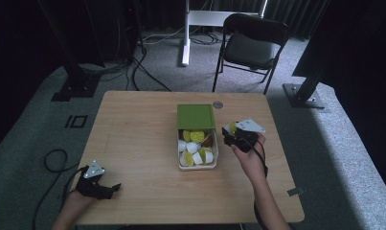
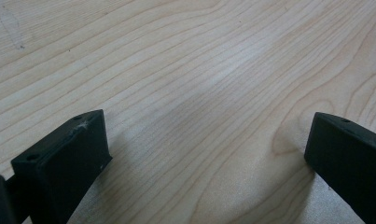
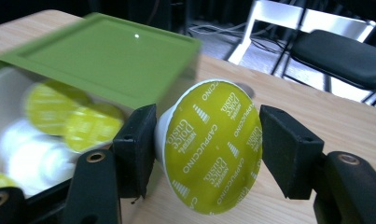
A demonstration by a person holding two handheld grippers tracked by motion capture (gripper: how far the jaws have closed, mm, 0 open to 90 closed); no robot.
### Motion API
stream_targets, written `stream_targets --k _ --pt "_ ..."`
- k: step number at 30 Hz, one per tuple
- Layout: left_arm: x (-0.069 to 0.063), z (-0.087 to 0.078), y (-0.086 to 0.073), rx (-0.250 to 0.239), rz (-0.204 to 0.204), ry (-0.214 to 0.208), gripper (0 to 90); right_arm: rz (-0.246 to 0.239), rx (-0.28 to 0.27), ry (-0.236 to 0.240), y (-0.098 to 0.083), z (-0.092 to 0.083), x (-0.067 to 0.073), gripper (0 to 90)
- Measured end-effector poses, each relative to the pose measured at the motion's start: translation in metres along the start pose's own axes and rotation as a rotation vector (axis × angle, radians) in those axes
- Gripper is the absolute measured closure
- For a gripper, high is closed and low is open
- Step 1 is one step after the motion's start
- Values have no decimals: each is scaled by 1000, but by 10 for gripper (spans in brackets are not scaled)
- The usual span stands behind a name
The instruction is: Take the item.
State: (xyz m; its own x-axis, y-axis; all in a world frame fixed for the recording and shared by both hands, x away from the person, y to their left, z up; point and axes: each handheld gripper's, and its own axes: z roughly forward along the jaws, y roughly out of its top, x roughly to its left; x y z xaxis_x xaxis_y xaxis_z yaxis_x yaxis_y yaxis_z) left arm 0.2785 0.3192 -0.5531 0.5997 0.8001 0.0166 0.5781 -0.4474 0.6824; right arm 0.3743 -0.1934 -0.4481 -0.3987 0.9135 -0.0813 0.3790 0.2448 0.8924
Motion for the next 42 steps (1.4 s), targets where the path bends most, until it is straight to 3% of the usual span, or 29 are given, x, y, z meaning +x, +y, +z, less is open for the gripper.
stream_targets --k 5,17,21,32,42 --pt "0 0 0 0 0 0 5 20 26 -54 -11 9 -14 393" --pt "0 0 0 0 1 0 5 53 82 -94 -39 35 -36 393" --pt "0 0 0 0 0 0 5 86 95 -117 -48 48 -46 392" --pt "0 0 0 0 0 0 6 142 138 -144 -59 72 -59 393" --pt "0 0 0 0 0 0 5 172 173 -143 -55 96 -63 393"
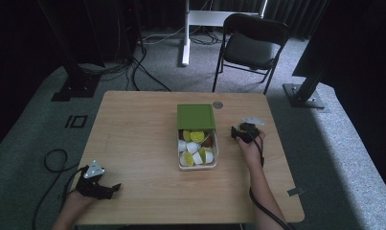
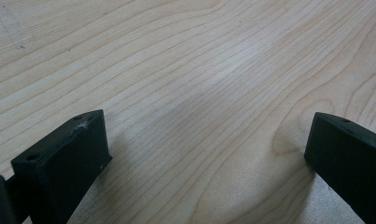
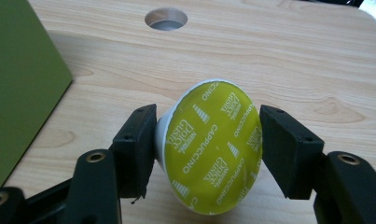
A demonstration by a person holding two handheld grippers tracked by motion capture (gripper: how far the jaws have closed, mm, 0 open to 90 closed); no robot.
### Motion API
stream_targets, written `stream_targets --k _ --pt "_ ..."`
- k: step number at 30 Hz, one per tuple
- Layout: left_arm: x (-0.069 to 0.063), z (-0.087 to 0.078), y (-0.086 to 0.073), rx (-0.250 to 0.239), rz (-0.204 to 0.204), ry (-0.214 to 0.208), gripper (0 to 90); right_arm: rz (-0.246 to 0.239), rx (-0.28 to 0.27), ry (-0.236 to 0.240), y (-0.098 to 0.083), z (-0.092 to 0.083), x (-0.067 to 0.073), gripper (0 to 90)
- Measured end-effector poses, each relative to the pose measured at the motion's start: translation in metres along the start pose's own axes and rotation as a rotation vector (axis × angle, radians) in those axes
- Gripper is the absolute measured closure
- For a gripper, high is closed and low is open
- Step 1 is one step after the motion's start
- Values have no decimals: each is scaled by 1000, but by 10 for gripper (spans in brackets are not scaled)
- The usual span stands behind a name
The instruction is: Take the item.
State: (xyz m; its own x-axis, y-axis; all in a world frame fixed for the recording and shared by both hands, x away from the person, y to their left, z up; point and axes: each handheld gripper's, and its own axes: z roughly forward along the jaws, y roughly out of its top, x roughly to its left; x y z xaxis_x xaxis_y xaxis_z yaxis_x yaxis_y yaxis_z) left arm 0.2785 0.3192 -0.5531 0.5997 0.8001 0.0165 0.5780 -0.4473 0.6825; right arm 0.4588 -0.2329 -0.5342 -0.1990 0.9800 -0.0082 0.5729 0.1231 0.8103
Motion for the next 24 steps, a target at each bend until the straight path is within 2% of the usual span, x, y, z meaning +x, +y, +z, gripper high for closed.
stream_targets --k 7,14,20,24 --pt "0 0 0 0 0 0 5 25 31 4 0 12 -2 392" --pt "0 0 0 0 0 0 5 17 68 -11 -5 19 -5 392" --pt "0 0 0 0 0 0 5 33 72 -19 -5 18 -8 391" --pt "0 0 0 0 0 0 5 63 80 2 -5 17 -11 382"
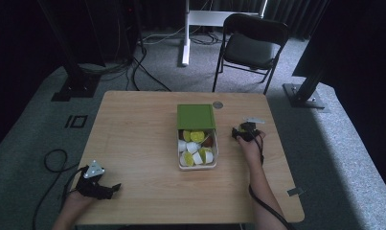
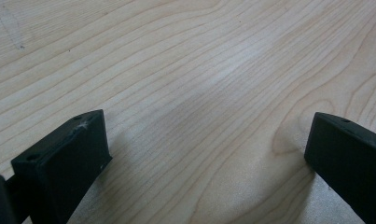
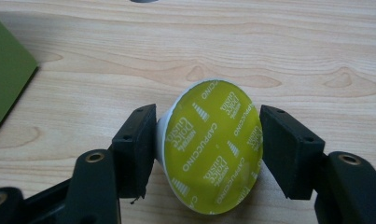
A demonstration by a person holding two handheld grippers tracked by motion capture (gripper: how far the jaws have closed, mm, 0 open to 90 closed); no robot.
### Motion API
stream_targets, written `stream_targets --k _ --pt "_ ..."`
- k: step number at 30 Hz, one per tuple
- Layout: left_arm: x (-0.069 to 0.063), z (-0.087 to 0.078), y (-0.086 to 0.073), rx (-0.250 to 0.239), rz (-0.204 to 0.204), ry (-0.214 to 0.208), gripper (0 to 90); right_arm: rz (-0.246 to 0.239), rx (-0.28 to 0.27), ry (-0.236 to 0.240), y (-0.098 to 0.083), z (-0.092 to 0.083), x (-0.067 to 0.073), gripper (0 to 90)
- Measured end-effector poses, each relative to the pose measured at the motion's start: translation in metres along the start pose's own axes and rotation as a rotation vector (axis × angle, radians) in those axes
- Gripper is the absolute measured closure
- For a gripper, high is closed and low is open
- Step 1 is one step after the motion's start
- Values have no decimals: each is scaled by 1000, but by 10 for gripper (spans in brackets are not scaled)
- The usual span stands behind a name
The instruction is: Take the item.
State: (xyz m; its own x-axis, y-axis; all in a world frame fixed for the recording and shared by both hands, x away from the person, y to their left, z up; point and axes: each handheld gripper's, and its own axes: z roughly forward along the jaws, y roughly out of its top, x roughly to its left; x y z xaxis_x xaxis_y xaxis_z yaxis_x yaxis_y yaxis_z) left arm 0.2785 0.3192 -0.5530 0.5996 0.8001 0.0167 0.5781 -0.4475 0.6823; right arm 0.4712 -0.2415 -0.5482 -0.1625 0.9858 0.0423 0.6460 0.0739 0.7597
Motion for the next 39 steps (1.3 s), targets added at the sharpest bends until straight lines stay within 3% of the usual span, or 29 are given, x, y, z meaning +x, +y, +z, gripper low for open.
stream_targets --k 3,7,13,21,23,26,30,36,39 --pt "0 0 0 0 0 0 5 20 -4 7 1 -1 -2 300" --pt "0 0 0 0 0 0 5 9 -15 11 2 -6 -4 225" --pt "0 0 0 0 0 0 5 -4 -38 39 3 -20 -5 197" --pt "0 0 0 0 0 0 5 -17 -85 111 -4 -45 -4 157" --pt "0 0 0 0 0 0 5 -72 -76 127 -9 -51 -4 134" --pt "0 0 0 0 0 0 5 -59 -72 145 -16 -56 -5 137" --pt "0 0 0 -1 0 0 5 -113 -61 171 -25 -64 -5 140" --pt "0 0 0 0 0 0 5 -194 -33 253 -42 -78 -4 170" --pt "0 0 0 0 0 0 5 -221 -27 328 -52 -85 -3 171"
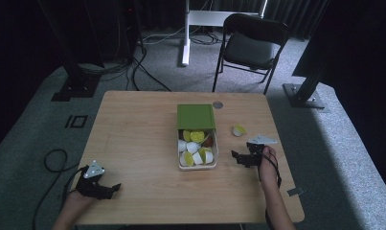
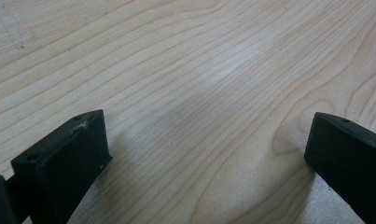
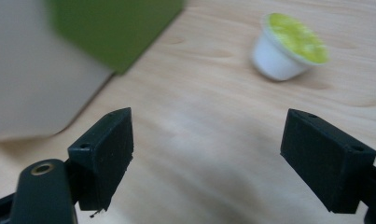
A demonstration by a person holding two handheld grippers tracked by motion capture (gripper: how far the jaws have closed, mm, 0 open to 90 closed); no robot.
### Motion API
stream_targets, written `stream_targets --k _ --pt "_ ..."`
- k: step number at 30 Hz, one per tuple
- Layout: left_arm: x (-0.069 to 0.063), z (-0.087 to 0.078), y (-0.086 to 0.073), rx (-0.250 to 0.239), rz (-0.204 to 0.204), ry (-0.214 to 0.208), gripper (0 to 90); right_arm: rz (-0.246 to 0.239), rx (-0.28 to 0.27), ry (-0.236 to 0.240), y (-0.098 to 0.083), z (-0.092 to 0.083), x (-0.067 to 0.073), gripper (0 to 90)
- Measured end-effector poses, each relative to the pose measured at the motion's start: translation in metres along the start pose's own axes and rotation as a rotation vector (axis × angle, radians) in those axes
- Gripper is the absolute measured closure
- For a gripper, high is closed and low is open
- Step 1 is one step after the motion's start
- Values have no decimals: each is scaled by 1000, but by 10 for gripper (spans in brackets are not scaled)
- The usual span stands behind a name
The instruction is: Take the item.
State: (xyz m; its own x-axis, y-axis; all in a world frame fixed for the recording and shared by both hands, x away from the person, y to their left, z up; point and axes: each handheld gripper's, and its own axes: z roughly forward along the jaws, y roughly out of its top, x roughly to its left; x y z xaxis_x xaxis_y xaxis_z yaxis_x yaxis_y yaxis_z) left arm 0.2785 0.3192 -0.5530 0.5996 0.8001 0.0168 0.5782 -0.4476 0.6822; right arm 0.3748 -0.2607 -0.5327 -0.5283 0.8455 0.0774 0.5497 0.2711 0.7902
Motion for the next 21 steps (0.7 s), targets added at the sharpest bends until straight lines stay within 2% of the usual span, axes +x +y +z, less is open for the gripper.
stream_targets --k 8,9,12,18,21 --pt "0 0 0 0 0 0 5 -63 -16 98 -13 -10 15 170" --pt "0 0 0 0 0 0 5 -93 -23 155 -17 -14 20 170" --pt "0 0 0 0 0 0 5 -155 -8 209 -21 -18 26 171" --pt "0 0 0 0 0 0 5 -194 -6 273 -33 -25 32 170" --pt "0 0 0 0 0 0 6 -225 11 273 -40 -27 33 171"
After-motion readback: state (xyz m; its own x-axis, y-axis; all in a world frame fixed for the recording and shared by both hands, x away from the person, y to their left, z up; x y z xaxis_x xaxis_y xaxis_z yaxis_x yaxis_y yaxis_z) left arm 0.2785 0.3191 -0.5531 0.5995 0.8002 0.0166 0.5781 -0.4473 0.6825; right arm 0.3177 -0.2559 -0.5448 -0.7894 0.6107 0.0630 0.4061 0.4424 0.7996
